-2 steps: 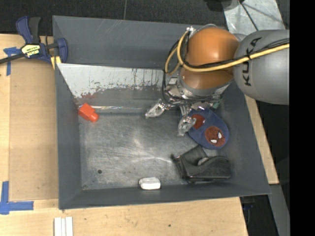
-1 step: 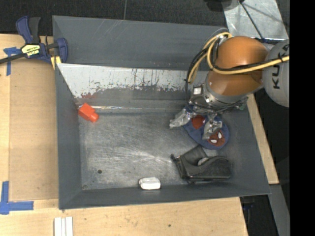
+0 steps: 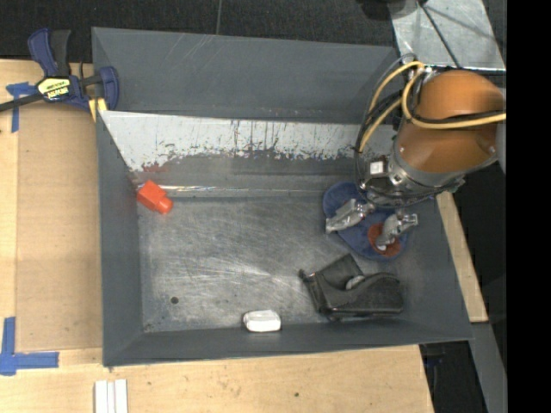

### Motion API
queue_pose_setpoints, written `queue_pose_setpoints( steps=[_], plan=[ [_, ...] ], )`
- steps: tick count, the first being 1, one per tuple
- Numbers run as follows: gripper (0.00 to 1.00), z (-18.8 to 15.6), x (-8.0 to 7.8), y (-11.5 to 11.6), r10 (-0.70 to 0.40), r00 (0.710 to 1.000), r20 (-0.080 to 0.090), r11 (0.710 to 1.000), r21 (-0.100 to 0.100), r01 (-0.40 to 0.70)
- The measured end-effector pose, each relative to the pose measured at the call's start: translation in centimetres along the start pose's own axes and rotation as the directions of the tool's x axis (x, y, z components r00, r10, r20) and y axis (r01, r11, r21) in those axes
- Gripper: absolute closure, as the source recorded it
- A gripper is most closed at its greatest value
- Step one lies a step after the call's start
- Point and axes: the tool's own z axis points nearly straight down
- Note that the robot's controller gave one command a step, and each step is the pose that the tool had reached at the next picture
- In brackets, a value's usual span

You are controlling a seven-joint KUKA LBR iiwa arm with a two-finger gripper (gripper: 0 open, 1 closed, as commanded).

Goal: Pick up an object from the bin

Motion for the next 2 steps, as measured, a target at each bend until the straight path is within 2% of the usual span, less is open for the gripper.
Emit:
queue_pose_setpoints(
  steps=[1,2],
  plan=[
    [1.00,0.2,1.3,-0.1,0.012,1.000,-0.015,1.000,0.000,-0.012],
    [1.00,-2.5,-1.0,1.4,0.269,0.963,-0.014,0.963,0.008,-0.269]
  ],
)
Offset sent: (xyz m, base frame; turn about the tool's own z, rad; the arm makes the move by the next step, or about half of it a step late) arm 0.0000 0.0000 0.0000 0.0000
